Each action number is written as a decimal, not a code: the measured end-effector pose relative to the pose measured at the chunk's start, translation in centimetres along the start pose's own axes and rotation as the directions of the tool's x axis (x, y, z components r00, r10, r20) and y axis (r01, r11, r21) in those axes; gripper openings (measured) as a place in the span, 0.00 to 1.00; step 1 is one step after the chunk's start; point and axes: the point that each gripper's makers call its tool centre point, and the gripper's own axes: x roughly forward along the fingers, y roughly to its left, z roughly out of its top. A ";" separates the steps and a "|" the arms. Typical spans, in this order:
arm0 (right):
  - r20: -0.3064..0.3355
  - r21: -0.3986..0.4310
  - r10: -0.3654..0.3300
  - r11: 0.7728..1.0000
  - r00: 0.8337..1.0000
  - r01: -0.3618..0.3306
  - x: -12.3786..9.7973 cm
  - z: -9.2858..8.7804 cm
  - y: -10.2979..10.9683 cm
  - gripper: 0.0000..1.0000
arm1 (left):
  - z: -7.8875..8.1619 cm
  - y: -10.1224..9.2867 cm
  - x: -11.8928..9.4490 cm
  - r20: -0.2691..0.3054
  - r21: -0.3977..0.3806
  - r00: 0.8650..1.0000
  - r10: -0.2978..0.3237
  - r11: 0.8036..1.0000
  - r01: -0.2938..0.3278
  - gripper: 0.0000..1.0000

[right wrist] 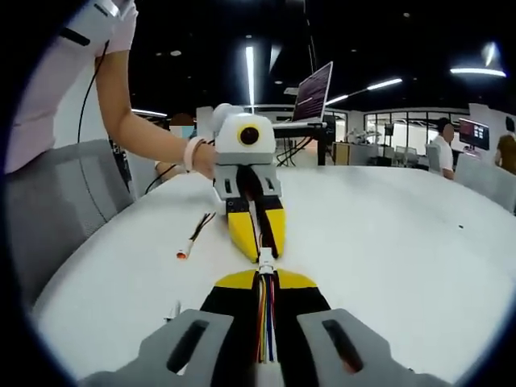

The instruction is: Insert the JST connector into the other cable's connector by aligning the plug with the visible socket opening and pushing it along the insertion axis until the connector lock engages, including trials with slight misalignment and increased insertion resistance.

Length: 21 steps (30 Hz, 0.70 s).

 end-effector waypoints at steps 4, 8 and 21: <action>-0.002 -0.003 -0.001 1.000 1.000 0.001 0.0 0.0 0.1 0.04 | 0.0 0.2 -0.1 0.014 -0.036 1.000 0.010 0.999 -0.010 0.04; -0.001 -0.020 0.003 1.000 1.000 -0.003 0.0 0.2 0.3 0.04 | -0.1 0.1 -0.1 0.013 -0.034 1.000 0.010 0.999 -0.010 0.06; -0.006 -0.026 -0.008 1.000 1.000 0.008 0.1 0.2 0.3 0.14 | -0.2 -0.1 -0.4 -0.013 -0.048 1.000 0.024 0.999 -0.024 0.14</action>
